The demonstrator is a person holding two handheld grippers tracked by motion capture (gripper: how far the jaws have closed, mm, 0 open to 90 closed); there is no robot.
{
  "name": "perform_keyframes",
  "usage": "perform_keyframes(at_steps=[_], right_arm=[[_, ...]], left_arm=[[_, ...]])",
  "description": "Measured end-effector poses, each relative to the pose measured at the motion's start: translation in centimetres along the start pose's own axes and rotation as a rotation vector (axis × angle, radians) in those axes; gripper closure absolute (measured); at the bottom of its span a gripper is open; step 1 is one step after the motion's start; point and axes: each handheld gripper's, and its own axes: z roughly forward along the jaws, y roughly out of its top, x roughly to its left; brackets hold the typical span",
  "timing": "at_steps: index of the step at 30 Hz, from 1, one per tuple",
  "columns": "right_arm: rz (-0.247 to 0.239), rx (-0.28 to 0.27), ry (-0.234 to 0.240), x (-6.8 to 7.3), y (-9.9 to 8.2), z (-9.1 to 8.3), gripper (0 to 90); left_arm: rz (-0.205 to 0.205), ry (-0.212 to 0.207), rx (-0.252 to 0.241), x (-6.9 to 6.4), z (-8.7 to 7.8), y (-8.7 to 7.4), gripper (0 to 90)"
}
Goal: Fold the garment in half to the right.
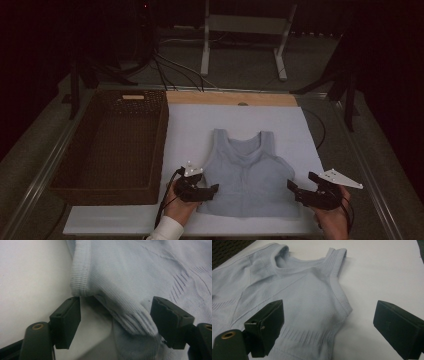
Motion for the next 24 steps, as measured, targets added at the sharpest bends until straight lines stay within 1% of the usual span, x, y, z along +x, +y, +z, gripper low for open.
perform_keyframes(at_steps=[4, 6, 8, 10, 13, 14, 15, 16, 18, 20, 24], right_arm=[[0.000, 0.002, 0.000, 0.1, 0.0, 0.1, 9.5], [-0.001, 0.002, 0.000, 0.1, 0.1, 0.1, 9.5], [-0.001, 0.003, 0.001, 0.1, 0.1, 0.1, 9.6], [-0.004, 0.003, 0.000, 0.2, 0.1, 0.2, 9.6], [-0.009, 0.005, -0.003, 0.2, 0.1, 0.2, 9.6], [-0.011, 0.006, -0.005, 0.2, 0.1, 0.3, 9.6], [-0.014, 0.007, -0.006, 0.2, 0.1, 0.3, 9.6], [-0.015, 0.007, -0.005, 0.3, 0.1, 0.3, 9.6], [-0.017, 0.007, -0.005, 0.3, 0.1, 0.3, 9.6], [-0.020, 0.008, -0.007, 0.4, 0.1, 0.3, 9.6], [-0.022, 0.006, -0.007, 0.4, 0.1, 0.3, 9.6]], left_arm=[[0.005, 0.013, -0.012, 0.1, 0.1, 0.6, 29.4], [0.010, 0.022, -0.017, 0.1, 0.2, 1.0, 33.0], [0.006, 0.029, -0.026, 0.1, 0.2, 1.3, 37.8], [0.003, 0.035, -0.032, 0.1, 0.2, 1.5, 45.4], [-0.006, 0.032, -0.039, 0.0, 0.2, 1.6, 59.3], [-0.002, 0.022, -0.038, 0.0, 0.2, 1.6, 64.4], [0.008, 0.029, -0.037, -0.1, 0.2, 1.6, 69.0], [0.010, 0.031, -0.032, -0.2, 0.2, 1.7, 72.0], [0.010, 0.023, -0.027, -0.2, 0.1, 1.7, 77.7], [0.009, 0.019, -0.026, -0.1, 0.0, 1.8, 80.5], [0.005, 0.011, -0.019, 0.0, -0.3, 1.8, 81.9]])
